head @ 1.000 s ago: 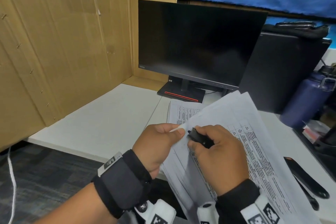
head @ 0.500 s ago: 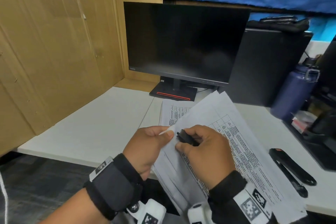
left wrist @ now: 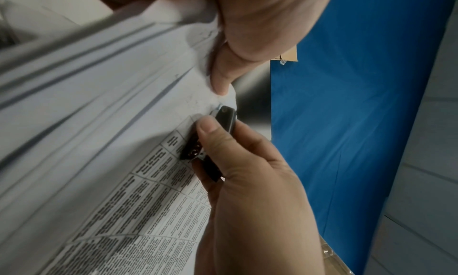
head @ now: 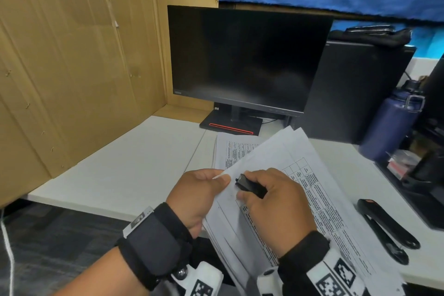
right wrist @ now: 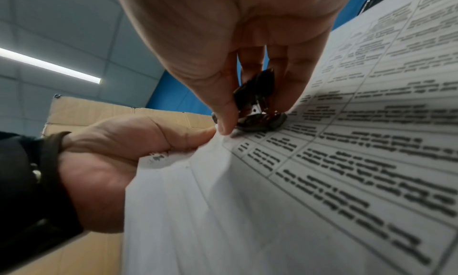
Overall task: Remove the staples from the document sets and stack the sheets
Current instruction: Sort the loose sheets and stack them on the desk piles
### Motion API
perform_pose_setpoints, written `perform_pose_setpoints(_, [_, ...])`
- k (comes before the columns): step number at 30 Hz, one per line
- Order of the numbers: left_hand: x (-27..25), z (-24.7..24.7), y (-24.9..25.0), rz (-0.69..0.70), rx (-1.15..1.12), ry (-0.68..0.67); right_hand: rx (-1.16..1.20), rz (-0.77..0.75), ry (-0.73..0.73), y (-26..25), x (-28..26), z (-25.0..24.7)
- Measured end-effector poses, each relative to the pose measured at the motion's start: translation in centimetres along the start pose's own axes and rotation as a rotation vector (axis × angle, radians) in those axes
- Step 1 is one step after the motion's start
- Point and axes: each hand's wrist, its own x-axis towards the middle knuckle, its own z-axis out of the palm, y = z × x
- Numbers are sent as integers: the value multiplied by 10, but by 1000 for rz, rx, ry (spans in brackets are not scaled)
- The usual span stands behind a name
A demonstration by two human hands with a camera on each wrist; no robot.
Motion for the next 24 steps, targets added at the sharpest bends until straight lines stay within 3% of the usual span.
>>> perform_pose_setpoints(6, [-3, 3, -3, 44, 112, 31, -78, -35, -1, 1, 0, 1])
perform_pose_setpoints(13, [-6, 9, -9, 93, 146, 46, -376, -189, 42, -6, -7, 4])
perform_pose_setpoints(17, [-4, 8, -10, 47, 74, 41, -221, -124, 89, 3, -5, 5])
perform_pose_setpoints(21, [-2, 4, -7, -47, -27, -13, -21, 14, 14, 8, -1, 5])
perform_pose_setpoints(24, [0, 2, -3, -36, -40, -24, 10, -5, 18, 8, 3, 6])
